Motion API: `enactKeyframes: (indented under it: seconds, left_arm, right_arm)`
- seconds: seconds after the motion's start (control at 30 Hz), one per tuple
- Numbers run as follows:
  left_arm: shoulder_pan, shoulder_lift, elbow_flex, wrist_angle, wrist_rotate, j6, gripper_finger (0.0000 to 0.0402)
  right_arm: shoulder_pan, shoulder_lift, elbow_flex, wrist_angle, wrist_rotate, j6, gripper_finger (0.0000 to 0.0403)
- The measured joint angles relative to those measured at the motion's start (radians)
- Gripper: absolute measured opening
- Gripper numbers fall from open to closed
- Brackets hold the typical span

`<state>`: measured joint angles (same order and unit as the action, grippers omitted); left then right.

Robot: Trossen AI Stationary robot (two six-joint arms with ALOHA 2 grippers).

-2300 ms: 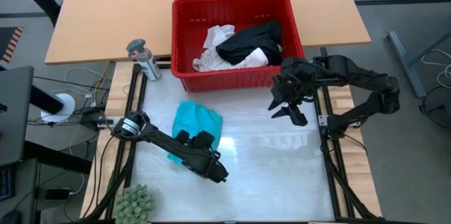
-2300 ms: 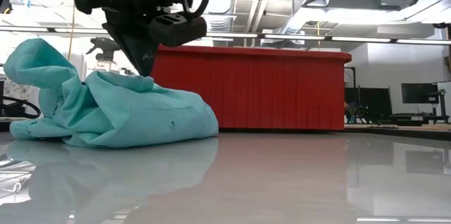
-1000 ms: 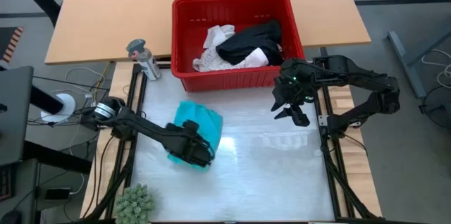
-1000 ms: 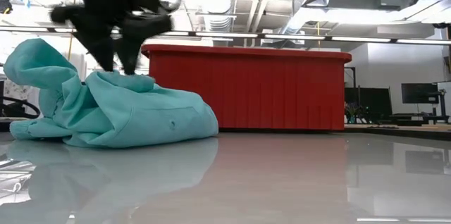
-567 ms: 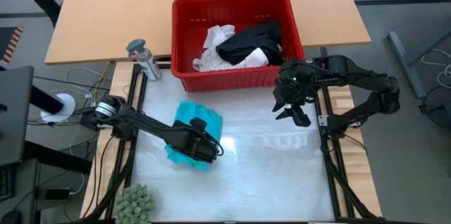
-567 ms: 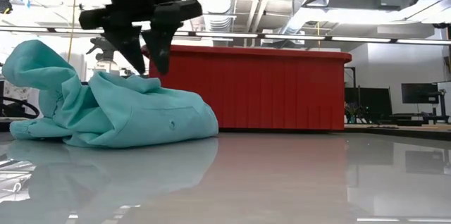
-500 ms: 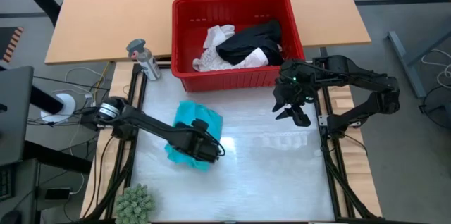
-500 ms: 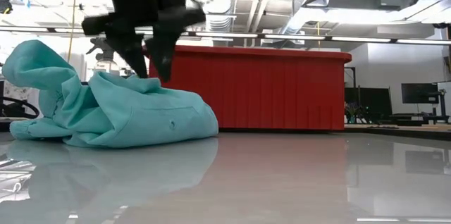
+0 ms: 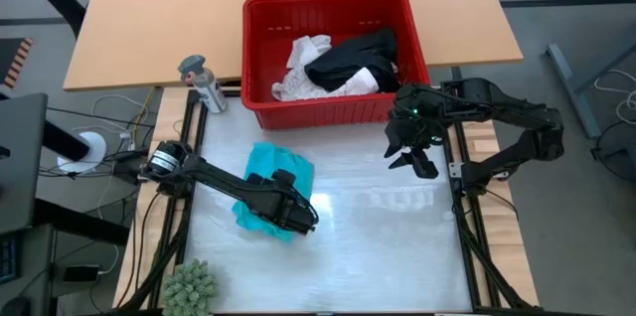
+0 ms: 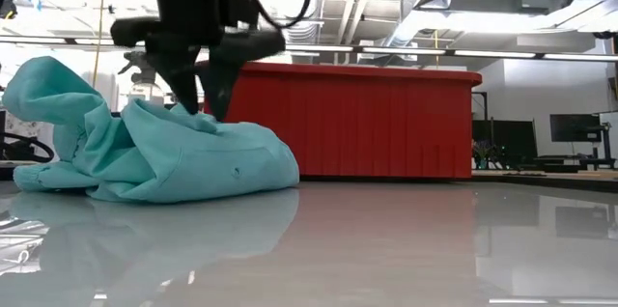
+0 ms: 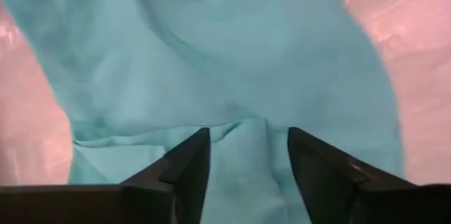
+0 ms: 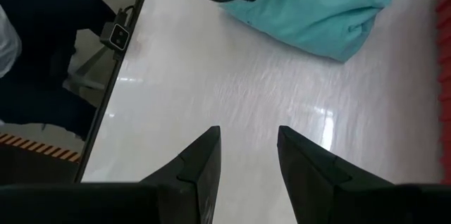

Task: Fold laundry
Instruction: Fold the light blue shorts

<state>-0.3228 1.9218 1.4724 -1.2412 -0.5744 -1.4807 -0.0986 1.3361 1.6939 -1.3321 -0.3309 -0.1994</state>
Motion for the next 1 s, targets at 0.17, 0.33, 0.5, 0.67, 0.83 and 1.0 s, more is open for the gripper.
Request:
enactKeyframes:
  seconds: [0.17,0.33,0.5,0.67,0.83,1.0]
  left_arm:
    - [-0.002,0.009,-0.005,0.055,0.017,0.048,0.0101]
    - [-0.007,0.01,-0.005,0.085,0.018,0.073,0.0047]
    - [-0.009,0.008,-0.005,0.068,0.029,0.092,0.0018]
    - [-0.01,0.009,-0.005,0.068,0.037,0.108,0.0003]
    - [-0.017,0.009,-0.005,0.023,0.02,0.059,0.0]
    - [-0.045,0.01,-0.006,-0.058,0.011,-0.027,0.0]
  right_arm:
    - [0.0,0.0,0.0,0.0,0.0,0.0,0.0166]
    - [0.001,0.0,0.0,0.0,0.0,0.016,0.0166]
    - [0.001,0.0,0.0,0.0,0.0,0.035,0.0166]
    - [0.001,0.0,0.0,0.0,0.0,0.042,0.0166]
    - [0.001,0.0,0.0,0.0,0.0,0.043,0.0166]
    - [0.001,0.0,0.0,0.0,0.0,0.043,0.0166]
